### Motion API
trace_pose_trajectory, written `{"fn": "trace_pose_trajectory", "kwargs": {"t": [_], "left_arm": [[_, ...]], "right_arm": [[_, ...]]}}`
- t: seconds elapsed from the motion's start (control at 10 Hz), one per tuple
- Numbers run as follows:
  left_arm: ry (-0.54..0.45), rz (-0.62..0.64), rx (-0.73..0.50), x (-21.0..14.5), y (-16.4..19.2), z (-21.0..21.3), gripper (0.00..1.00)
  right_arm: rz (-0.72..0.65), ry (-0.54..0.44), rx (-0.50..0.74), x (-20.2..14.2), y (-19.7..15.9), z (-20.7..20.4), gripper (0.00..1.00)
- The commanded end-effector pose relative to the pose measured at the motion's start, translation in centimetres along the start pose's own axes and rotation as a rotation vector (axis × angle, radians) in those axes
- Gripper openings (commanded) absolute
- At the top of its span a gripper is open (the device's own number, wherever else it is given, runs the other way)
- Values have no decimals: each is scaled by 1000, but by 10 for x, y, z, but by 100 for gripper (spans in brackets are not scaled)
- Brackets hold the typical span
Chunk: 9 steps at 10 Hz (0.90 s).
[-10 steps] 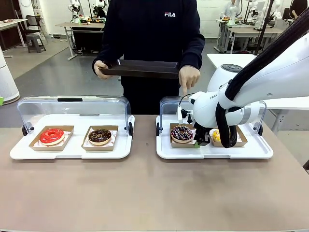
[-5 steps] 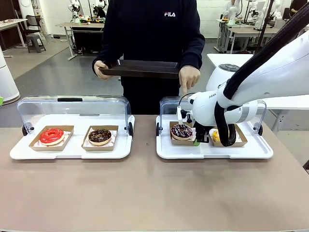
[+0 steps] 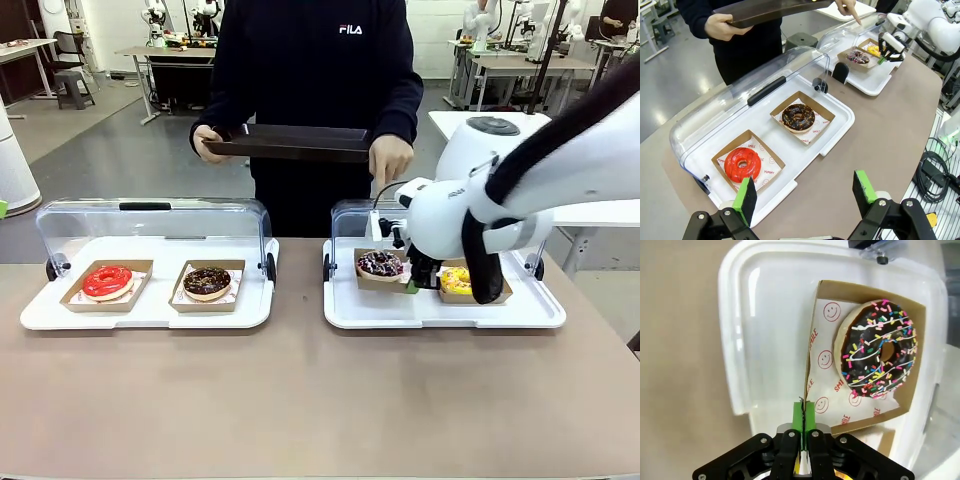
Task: Provide the desired donut to the person.
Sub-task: Pick up and lift the Paper togo box containing the Donut pointed at by the person.
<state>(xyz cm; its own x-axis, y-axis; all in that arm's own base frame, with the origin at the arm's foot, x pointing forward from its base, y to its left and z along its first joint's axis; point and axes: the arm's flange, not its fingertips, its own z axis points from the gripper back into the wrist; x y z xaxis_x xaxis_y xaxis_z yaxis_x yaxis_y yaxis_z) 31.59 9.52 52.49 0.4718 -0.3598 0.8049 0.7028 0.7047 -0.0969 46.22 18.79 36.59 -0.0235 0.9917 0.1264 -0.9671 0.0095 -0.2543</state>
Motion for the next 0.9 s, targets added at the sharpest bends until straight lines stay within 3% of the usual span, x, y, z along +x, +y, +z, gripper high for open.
{"fn": "trace_pose_trajectory", "kwargs": {"t": [0.0,0.4,0.7,0.8], "left_arm": [[-9,-14,-9,-2,3,0,100],[-9,-14,-9,-2,3,0,100],[-9,-14,-9,-2,3,0,100],[-9,-14,-9,-2,3,0,100]], "right_arm": [[12,10,-77,-10,44,52,0],[97,-35,-139,3,103,156,0],[100,-58,-160,6,97,221,0],[120,-5,-107,10,83,219,0]]}}
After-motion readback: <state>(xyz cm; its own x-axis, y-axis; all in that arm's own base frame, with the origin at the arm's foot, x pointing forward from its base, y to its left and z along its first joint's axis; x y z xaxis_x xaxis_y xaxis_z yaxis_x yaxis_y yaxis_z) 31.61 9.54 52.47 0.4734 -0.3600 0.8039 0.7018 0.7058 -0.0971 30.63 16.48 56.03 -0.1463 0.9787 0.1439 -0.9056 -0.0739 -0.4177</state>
